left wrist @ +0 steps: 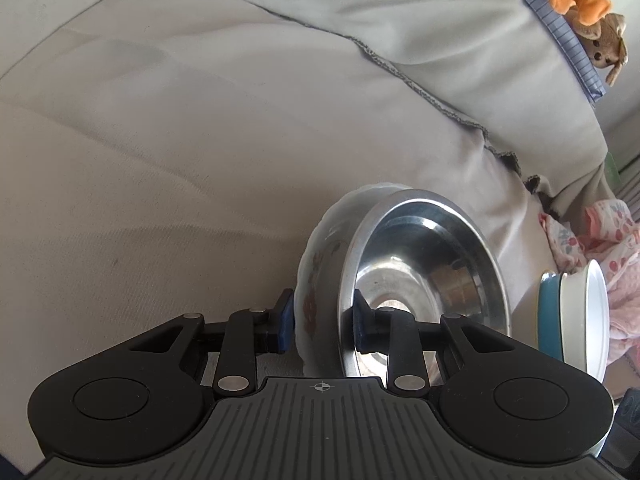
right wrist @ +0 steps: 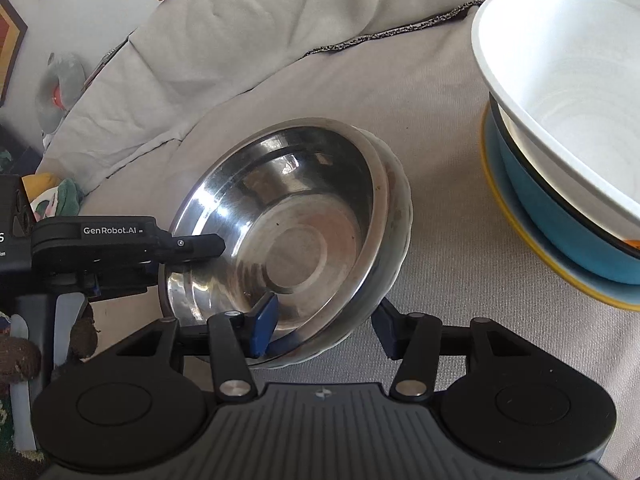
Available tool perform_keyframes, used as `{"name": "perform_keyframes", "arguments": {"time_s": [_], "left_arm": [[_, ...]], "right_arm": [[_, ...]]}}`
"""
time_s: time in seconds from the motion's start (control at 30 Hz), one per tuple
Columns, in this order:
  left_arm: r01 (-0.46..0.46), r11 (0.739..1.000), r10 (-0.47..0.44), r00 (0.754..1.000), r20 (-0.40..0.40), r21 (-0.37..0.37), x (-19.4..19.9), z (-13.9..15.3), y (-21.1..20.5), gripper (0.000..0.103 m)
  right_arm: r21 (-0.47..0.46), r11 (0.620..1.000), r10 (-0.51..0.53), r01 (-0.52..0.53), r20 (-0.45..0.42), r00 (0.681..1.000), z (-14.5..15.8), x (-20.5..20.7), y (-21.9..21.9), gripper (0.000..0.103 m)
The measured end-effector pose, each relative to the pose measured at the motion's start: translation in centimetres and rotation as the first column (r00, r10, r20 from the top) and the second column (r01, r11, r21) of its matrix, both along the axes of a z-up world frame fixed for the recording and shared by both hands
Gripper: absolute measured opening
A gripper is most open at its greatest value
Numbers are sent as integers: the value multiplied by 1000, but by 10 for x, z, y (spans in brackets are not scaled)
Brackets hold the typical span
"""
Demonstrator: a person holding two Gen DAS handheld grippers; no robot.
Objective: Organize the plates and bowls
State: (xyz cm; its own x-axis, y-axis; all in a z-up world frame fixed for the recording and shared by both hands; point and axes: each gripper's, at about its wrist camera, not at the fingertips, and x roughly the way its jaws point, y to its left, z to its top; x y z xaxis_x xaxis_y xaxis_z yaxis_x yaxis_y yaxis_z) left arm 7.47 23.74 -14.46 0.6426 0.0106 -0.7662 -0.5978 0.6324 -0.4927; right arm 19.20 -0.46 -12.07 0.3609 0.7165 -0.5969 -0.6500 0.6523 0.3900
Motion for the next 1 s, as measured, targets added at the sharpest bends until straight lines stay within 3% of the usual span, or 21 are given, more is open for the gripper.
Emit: {"name": "perform_keyframes", "arguments": {"time_s": [0.17,0.33,0.47,0.6,0.73,0.83,0.93,1.0], "left_arm": [[-52,995,49,998,36,87,-17,25,-7,31],[-59,985,31,984,174,160,-19,66,-28,31],[63,982,-103,969,222,181,10,91,-64,31],[220,965,-248,943,222,144,53,98,-106,31],[319,941,-336,920,204,110,87,93,-139,31],[322,939,-337,929,153,117,102,87,-149,31],[323,940,-333,939,89,114,116,76,-150,31],[321,939,-328,944,42,121,122,70,-151,32]], "right_arm": [[22,999,35,-37,87,996,14,-15,-28,53],[9,994,102,-106,207,973,33,-37,-61,53],[-2,997,65,-71,427,902,60,-61,-84,55],[89,995,-86,45,540,837,94,-57,-123,72],[116,968,-251,223,513,821,110,-17,-155,73],[101,954,-300,283,408,863,106,24,-171,73],[92,957,-289,274,292,912,87,54,-175,71],[72,963,-268,258,256,929,74,64,-171,64]]}}
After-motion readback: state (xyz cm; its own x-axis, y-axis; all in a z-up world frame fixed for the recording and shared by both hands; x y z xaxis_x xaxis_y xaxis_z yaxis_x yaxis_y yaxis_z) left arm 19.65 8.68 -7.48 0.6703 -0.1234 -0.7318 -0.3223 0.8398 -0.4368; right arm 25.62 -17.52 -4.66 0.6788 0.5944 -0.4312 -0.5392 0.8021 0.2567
